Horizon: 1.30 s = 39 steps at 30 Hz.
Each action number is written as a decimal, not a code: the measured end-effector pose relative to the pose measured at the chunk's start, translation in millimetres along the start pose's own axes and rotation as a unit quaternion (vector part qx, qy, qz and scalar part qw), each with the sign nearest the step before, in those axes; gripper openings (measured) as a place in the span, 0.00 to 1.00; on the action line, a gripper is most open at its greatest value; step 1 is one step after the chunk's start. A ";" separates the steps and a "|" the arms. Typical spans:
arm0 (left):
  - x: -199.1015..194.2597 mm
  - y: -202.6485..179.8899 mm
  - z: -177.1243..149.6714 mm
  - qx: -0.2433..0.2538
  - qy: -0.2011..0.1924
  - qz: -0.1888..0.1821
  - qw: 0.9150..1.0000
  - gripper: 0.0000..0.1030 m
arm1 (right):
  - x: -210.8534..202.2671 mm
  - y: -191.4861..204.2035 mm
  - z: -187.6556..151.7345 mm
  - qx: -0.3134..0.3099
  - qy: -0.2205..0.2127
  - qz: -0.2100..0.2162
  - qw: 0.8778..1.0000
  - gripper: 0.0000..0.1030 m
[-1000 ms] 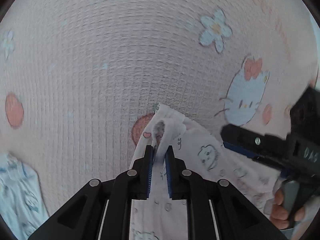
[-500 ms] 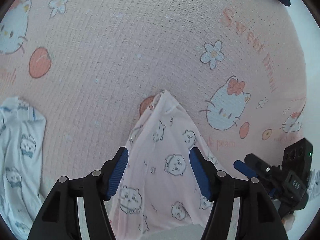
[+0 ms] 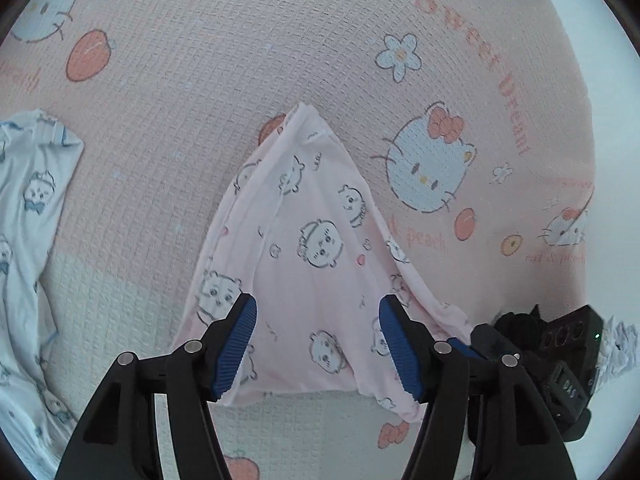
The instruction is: Fold clothes
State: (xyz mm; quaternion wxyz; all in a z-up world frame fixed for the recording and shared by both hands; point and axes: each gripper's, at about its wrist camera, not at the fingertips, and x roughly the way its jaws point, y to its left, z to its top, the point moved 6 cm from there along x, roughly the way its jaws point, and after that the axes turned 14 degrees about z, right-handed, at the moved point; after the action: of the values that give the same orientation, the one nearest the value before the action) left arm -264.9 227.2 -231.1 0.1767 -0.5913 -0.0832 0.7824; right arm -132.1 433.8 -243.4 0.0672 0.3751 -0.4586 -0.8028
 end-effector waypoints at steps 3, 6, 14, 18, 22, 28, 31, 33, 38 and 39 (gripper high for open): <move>3.0 3.2 -11.5 -0.026 0.008 -0.022 0.999 0.60 | -7.2 -3.8 -13.8 -0.002 -0.003 -0.017 1.000 0.70; 7.4 9.5 -21.6 -0.054 0.019 -0.036 0.998 0.60 | -15.0 -7.2 -25.7 0.023 -0.009 0.003 1.000 0.70; 12.0 15.0 -42.7 -0.078 0.044 -0.058 0.994 0.60 | -47.3 -28.8 -42.2 0.107 -0.056 0.047 0.992 0.70; 11.8 13.7 -50.3 -0.091 0.056 -0.078 0.991 0.60 | -53.1 -38.8 -53.4 0.135 -0.063 0.050 0.988 0.70; 18.1 12.5 -60.3 -0.092 0.064 -0.072 0.991 0.60 | -54.7 -51.5 -68.9 0.164 -0.061 0.042 0.984 0.71; 33.4 8.8 -75.6 -0.100 0.080 -0.073 0.989 0.60 | -54.1 -68.8 -92.6 0.218 -0.071 0.050 0.972 0.71; 39.3 10.0 -78.2 -0.110 0.076 -0.068 0.989 0.60 | -54.3 -79.6 -96.9 0.241 -0.084 0.040 0.966 0.71; 40.6 11.3 -78.5 -0.122 0.061 -0.073 0.988 0.60 | -55.6 -84.9 -96.4 0.248 -0.095 0.032 0.963 0.71; 45.7 20.9 -81.3 -0.162 0.025 -0.089 0.983 0.60 | -58.6 -90.6 -90.4 0.242 -0.133 0.030 0.961 0.71; 47.8 23.8 -82.3 -0.170 0.022 -0.091 0.981 0.60 | -58.7 -91.1 -89.0 0.239 -0.140 0.035 0.960 0.71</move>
State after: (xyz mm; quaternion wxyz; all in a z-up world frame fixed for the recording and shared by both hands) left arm -201.9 216.7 -305.6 0.1458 -0.6199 -0.2649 0.7241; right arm -9.8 451.2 -309.8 -0.0615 0.2477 -0.6549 -0.7113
